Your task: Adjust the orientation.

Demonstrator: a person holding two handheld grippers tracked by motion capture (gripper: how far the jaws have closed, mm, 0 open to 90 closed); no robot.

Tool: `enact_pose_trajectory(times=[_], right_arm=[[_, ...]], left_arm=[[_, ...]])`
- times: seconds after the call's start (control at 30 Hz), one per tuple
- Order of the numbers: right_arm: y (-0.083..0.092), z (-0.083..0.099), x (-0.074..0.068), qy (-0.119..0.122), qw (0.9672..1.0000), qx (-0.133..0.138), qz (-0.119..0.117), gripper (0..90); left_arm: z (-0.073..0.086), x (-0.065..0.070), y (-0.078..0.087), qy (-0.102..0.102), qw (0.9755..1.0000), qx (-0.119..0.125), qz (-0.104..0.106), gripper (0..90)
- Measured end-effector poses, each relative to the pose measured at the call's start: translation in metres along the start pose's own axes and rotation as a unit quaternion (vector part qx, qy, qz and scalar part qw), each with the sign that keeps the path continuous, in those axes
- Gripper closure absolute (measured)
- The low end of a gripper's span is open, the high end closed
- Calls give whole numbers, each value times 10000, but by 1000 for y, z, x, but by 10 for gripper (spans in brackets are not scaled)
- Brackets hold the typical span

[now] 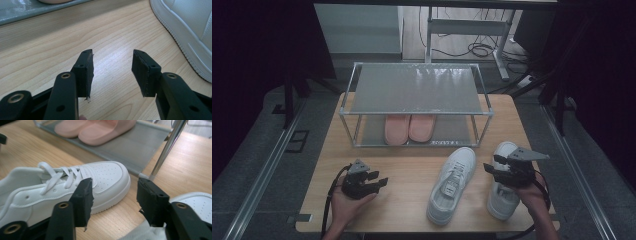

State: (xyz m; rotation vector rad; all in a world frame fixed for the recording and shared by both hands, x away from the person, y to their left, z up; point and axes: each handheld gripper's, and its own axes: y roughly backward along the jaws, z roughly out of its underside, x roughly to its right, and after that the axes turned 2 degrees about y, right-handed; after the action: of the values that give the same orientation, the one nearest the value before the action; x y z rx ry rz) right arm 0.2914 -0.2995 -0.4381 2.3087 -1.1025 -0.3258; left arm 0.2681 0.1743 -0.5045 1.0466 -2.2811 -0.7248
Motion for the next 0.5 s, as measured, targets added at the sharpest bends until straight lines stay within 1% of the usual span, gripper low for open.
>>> enact_pose_trajectory(times=[0.17,0.23,0.27,0.37,0.5], right_arm=[[-10,-15,-1,89,9994,-324,88,604],[-13,-20,-2,73,9990,-431,88,641],[-15,-22,-2,68,9988,-489,51,660],[-20,-24,-2,67,9979,-637,51,722],[-28,-24,0,78,9956,-935,73,806]], left_arm=[[2,-3,1,-7,10000,-28,-30,519],[3,-2,1,-16,10000,-40,-15,518],[3,-2,1,-25,10000,-44,-7,518],[3,-1,1,-38,10000,-63,-10,517],[3,1,4,-8,10000,-12,-23,517]])
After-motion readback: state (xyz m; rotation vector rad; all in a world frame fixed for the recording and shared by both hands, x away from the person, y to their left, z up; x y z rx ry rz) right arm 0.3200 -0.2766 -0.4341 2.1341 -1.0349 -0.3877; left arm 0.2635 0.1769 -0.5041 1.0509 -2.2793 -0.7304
